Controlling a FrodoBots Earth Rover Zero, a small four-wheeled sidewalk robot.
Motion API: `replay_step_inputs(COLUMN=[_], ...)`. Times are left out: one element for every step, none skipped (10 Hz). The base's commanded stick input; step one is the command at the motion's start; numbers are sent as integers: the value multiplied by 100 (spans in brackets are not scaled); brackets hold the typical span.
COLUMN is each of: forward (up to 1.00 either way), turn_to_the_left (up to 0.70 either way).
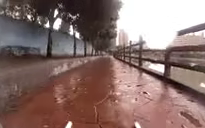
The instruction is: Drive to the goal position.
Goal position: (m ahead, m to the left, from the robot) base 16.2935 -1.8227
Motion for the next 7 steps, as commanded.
replay_step_inputs(forward=[50,50,50,50,50,50,50], turn_to_the_left=[0,0,0,0,0,0,0])
